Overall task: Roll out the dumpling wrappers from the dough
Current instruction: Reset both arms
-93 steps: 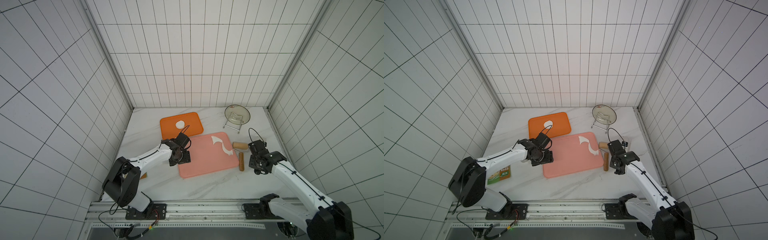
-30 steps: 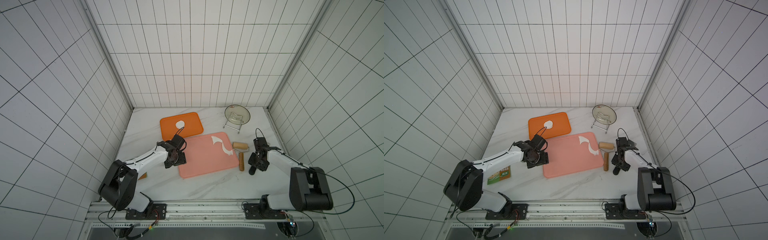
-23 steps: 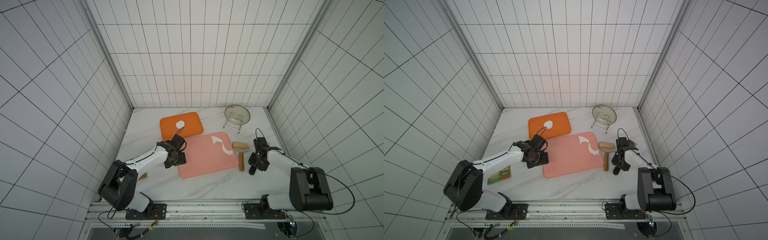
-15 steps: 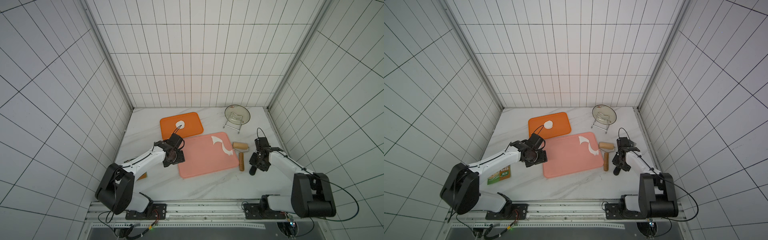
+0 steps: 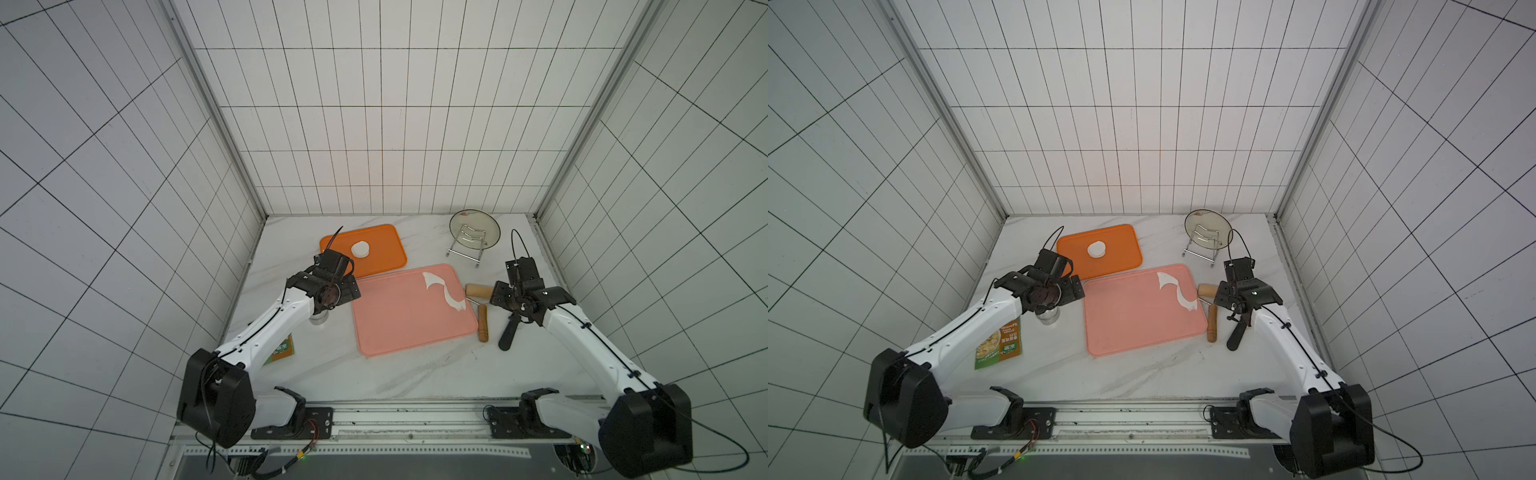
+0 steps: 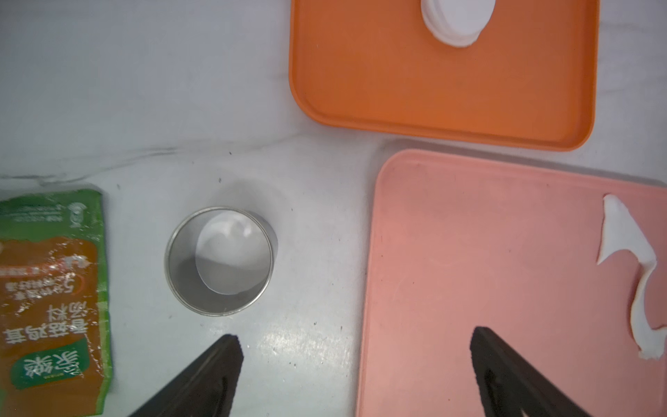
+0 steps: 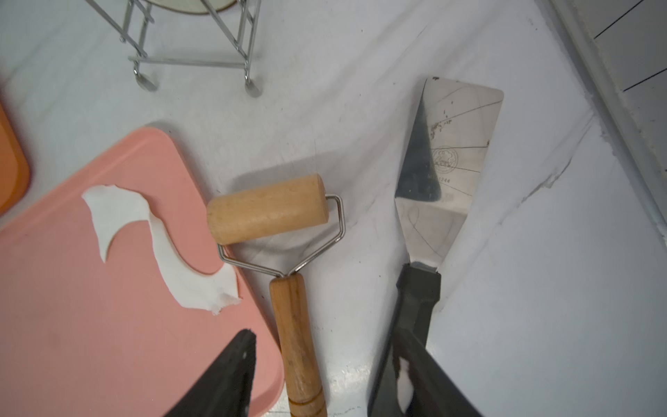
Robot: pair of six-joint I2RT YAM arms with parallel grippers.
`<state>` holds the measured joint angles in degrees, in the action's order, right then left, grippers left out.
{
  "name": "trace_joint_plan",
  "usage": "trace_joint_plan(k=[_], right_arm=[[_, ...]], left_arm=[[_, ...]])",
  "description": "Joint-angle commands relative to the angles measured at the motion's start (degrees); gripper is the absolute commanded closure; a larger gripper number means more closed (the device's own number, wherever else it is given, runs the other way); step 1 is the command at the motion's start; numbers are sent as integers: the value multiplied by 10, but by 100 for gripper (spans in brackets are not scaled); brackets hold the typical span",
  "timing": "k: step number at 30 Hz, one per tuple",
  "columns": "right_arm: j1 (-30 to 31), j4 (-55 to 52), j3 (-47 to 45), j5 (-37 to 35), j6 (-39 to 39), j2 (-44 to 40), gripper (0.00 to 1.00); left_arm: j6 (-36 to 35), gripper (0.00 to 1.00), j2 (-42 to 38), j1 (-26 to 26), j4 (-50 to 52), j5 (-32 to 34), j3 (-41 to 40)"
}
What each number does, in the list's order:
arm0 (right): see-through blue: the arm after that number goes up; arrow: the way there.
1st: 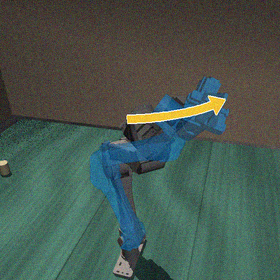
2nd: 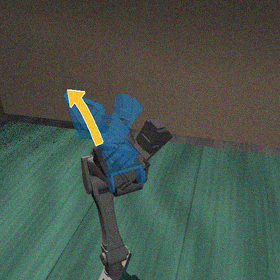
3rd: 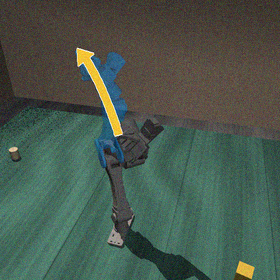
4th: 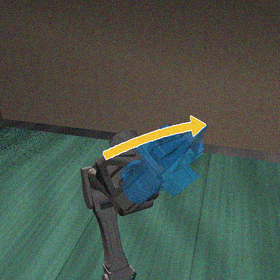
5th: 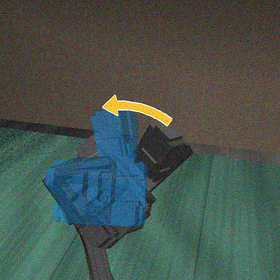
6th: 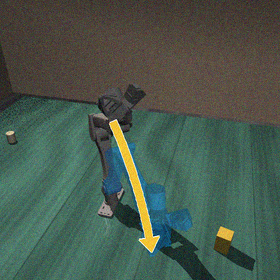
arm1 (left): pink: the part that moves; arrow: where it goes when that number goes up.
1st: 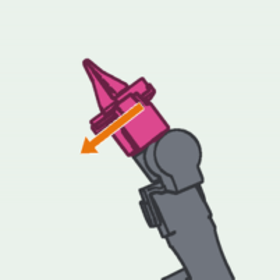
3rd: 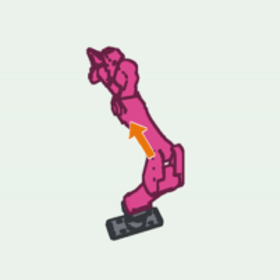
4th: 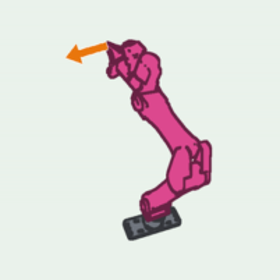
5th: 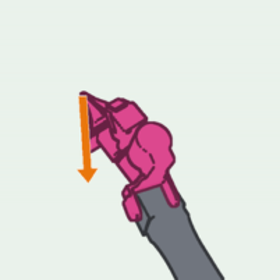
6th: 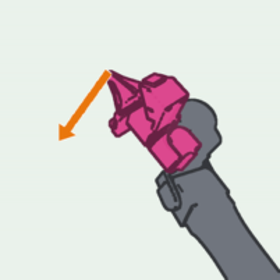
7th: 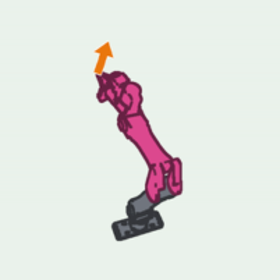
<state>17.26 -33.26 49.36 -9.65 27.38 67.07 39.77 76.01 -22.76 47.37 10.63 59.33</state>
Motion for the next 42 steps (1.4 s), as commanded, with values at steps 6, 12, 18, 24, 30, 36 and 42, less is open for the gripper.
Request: trace_joint_plan(k=[6, 12, 18, 24, 30, 36, 42], right_arm=[[-6, 88, 89, -17, -84, 74, 22], [-36, 164, 100, -19, -80, 119, 20], [-44, 249, 94, -68, -94, 136, 19], [-60, 271, 101, -175, -95, 171, 16], [-84, 350, 15, -333, -130, 183, 1], [-120, 503, -119, -317, -141, 157, 1], [-135, 741, -233, -224, -194, 172, 1]], left_arm=[[-52, 1, -29, 55, -84, 133, 15], [-108, 1, -32, 120, -199, 126, -26], [-152, 1, 2, 167, -200, 146, 7], [-215, 2, 18, 207, -392, 197, -104], [-262, 2, 45, 224, -609, 184, -205], [-263, 1, 65, 225, -730, 179, -263], [-290, 1, 93, 225, -922, 123, -360]])
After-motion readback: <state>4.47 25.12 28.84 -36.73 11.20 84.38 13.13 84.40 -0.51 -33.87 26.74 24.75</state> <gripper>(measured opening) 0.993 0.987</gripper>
